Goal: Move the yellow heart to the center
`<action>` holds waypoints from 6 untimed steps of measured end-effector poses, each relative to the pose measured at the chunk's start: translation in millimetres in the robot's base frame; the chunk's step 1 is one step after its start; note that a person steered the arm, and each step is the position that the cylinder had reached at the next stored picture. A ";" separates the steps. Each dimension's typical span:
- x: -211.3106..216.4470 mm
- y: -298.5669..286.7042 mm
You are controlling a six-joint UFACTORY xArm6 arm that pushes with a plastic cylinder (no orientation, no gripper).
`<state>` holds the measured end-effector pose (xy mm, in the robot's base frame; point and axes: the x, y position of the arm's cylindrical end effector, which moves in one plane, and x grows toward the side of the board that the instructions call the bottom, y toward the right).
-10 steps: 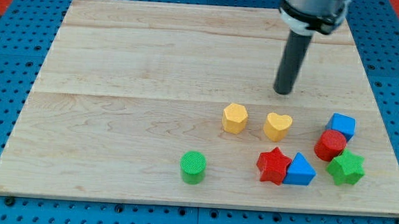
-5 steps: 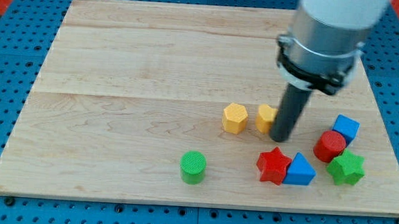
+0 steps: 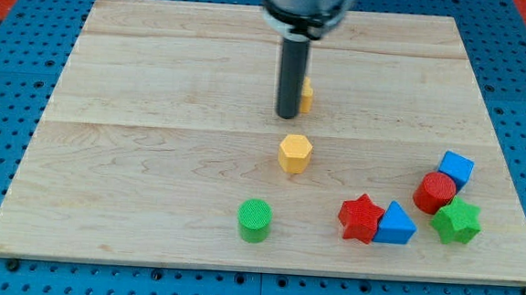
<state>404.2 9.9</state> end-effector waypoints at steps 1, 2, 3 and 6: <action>17.3 68.9; 0.8 94.5; -32.5 77.4; -20.3 20.3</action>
